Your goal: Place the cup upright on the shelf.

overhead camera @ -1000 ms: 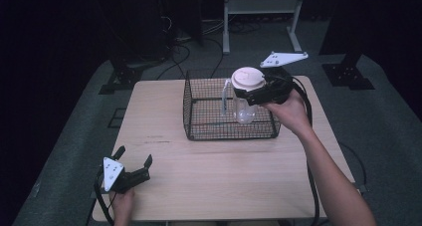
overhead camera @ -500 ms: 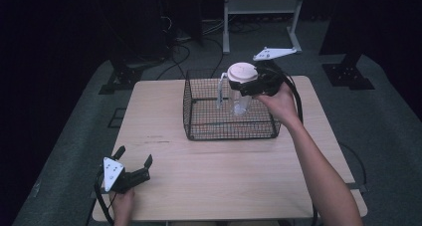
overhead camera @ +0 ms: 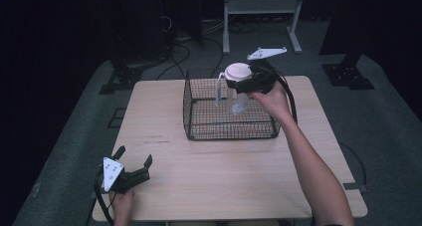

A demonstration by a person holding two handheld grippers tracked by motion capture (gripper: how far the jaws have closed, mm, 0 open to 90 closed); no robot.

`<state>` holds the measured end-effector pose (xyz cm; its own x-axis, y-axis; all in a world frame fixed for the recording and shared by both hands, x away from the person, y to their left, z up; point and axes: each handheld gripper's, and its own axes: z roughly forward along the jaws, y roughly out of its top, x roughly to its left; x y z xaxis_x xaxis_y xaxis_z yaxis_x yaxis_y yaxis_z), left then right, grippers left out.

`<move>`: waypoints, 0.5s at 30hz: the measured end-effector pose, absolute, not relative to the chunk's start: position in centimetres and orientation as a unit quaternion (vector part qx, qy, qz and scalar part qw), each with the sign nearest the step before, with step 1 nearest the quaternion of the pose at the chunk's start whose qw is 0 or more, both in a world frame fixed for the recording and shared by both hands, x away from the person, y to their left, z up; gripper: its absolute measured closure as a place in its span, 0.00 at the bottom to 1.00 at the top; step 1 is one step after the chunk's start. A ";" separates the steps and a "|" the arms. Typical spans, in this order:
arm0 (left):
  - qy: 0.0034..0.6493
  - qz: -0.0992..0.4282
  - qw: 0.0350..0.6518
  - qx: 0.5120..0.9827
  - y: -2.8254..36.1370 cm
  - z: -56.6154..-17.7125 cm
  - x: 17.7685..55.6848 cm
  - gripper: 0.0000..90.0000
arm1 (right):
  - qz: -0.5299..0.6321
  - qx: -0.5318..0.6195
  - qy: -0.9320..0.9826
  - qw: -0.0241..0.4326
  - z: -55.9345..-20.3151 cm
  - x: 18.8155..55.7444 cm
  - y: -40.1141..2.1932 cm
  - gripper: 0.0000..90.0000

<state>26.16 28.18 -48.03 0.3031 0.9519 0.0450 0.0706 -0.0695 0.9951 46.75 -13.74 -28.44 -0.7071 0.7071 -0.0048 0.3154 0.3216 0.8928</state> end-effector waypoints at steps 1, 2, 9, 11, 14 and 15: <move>0.423 0.412 0.535 0.604 28.2 -48.0 26.2 0.01 | 0.481 0.327 0.788 0.202 -28.7 47.1 -13.6 0.05; 0.423 0.412 0.535 0.604 28.2 -48.0 26.2 0.01 | 0.481 0.327 0.788 0.202 -28.7 47.1 -13.6 0.05; 0.423 0.411 0.537 0.604 28.2 -48.0 26.1 0.01 | 0.475 0.332 0.791 0.198 -29.9 48.2 -13.1 0.05; 0.423 0.411 0.537 0.603 28.2 -48.0 26.1 0.01 | 0.474 0.333 0.791 0.198 -30.0 48.3 -13.1 0.05; 0.423 0.411 0.537 0.604 28.2 -48.0 26.1 0.01 | 0.473 0.337 0.790 0.195 -30.7 48.7 -13.0 0.05; 0.423 0.411 0.537 0.604 28.2 -48.0 26.1 0.01 | 0.473 0.337 0.790 0.195 -30.7 48.7 -13.0 0.05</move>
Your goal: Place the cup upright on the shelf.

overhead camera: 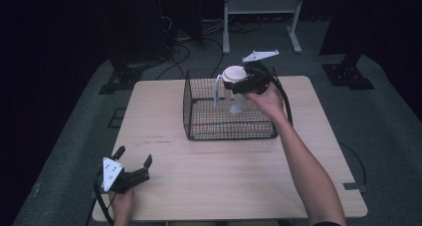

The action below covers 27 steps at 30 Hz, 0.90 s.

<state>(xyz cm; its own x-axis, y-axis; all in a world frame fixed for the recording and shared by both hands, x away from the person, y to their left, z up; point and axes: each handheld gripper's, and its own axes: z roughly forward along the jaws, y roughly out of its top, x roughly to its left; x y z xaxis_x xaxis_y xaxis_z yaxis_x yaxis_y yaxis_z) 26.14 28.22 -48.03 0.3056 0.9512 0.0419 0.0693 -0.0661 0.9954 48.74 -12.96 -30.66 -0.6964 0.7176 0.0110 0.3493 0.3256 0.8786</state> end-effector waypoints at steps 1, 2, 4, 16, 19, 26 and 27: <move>0.422 0.411 0.537 0.604 28.2 -48.0 26.1 0.01 | 0.472 0.338 0.791 0.194 -30.8 48.8 -12.9 0.05; 0.422 0.411 0.538 0.603 28.2 -48.0 26.1 0.01 | 0.473 0.337 0.792 0.189 -31.2 49.0 -12.8 0.05; 0.422 0.411 0.538 0.603 28.2 -48.0 26.1 0.01 | 0.472 0.338 0.792 0.189 -31.3 49.1 -12.7 0.05; 0.422 0.410 0.539 0.603 28.3 -48.0 26.1 0.01 | 0.459 0.347 0.797 0.183 -33.4 50.2 -12.1 0.05; 0.422 0.410 0.539 0.603 28.2 -48.0 26.1 0.01 | 0.455 0.349 0.799 0.181 -33.8 50.4 -12.1 0.05; 0.422 0.411 0.538 0.603 28.2 -48.0 26.1 0.01 | 0.444 0.349 0.804 0.185 -34.4 50.7 -11.8 0.05; 0.422 0.411 0.538 0.603 28.2 -48.0 26.1 0.01 | 0.444 0.349 0.804 0.185 -34.4 50.7 -11.8 0.05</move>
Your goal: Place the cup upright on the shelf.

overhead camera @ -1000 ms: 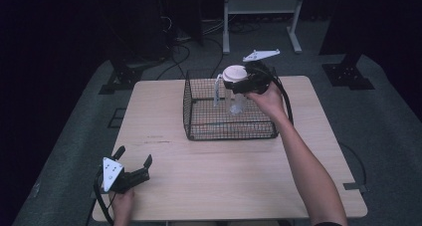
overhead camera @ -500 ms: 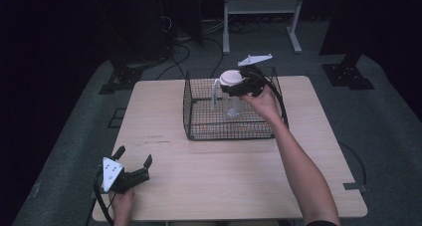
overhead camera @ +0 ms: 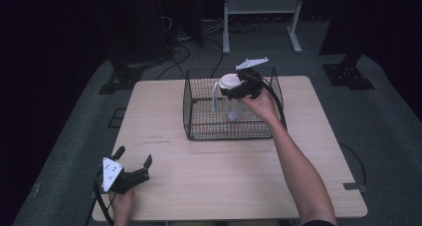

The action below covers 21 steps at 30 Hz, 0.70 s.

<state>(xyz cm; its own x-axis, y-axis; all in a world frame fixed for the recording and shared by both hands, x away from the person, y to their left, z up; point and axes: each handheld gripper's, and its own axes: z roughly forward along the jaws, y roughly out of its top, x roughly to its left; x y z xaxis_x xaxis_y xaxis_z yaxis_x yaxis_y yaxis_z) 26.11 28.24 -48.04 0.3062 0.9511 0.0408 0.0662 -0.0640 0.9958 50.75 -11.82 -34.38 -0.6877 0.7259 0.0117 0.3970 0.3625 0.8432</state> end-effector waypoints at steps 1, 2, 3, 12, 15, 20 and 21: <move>0.422 0.411 0.538 0.603 28.2 -48.0 26.1 0.01 | 0.443 0.352 0.804 0.184 -34.5 50.9 -11.9 0.05; 0.421 0.411 0.538 0.604 28.3 -48.0 26.1 0.01 | 0.443 0.353 0.803 0.183 -34.6 51.0 -12.0 0.05; 0.421 0.411 0.538 0.604 28.3 -48.0 26.1 0.01 | 0.443 0.353 0.803 0.183 -34.6 51.0 -12.0 0.05; 0.422 0.410 0.538 0.603 28.3 -48.0 26.1 0.01 | 0.433 0.358 0.807 0.180 -35.7 51.3 -12.1 0.05; 0.422 0.410 0.539 0.603 28.3 -48.0 26.1 0.01 | 0.442 0.358 0.803 0.179 -36.0 51.1 -12.5 0.05; 0.421 0.413 0.536 0.604 28.2 -48.0 26.1 0.01 | 0.439 0.358 0.806 0.172 -36.0 51.0 -12.9 0.05; 0.421 0.413 0.536 0.604 28.2 -48.0 26.1 0.01 | 0.438 0.358 0.806 0.172 -35.9 51.0 -13.0 0.05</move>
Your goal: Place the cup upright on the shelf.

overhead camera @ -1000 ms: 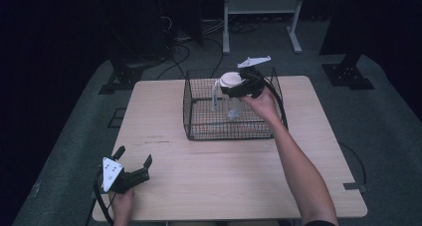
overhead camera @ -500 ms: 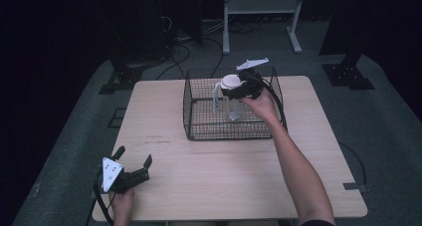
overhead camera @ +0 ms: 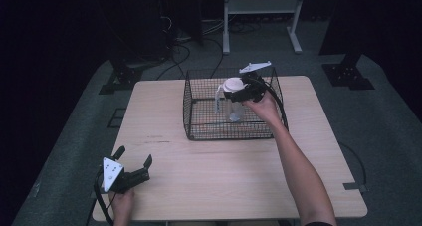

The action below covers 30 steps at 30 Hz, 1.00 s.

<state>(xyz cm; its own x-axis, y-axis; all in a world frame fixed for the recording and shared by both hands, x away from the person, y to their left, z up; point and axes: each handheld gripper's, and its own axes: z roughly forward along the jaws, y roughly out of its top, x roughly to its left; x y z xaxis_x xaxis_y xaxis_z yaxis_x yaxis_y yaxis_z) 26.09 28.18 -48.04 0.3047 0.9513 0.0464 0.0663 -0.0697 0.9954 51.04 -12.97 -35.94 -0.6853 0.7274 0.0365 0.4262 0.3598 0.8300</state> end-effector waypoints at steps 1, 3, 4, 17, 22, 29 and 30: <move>0.421 0.412 0.536 0.604 28.2 -48.0 26.1 0.01 | 0.438 0.357 0.807 0.171 -35.9 51.0 -13.1 0.05; 0.422 0.412 0.536 0.604 28.2 -48.0 26.1 0.01 | 0.438 0.358 0.807 0.170 -35.9 51.0 -13.1 0.05; 0.422 0.412 0.536 0.604 28.2 -48.0 26.1 0.01 | 0.438 0.358 0.807 0.171 -35.9 51.0 -13.1 0.05; 0.422 0.412 0.536 0.604 28.2 -48.0 26.2 0.01 | 0.436 0.361 0.806 0.174 -35.9 50.9 -13.0 0.05; 0.423 0.411 0.536 0.604 28.2 -48.0 26.2 0.01 | 0.434 0.362 0.806 0.175 -35.9 50.9 -12.9 0.05; 0.421 0.412 0.537 0.604 28.2 -48.0 26.1 0.01 | 0.433 0.365 0.804 0.183 -35.9 50.7 -12.7 0.05; 0.421 0.412 0.537 0.603 28.2 -48.0 26.1 0.01 | 0.431 0.366 0.803 0.190 -35.9 50.7 -12.6 0.05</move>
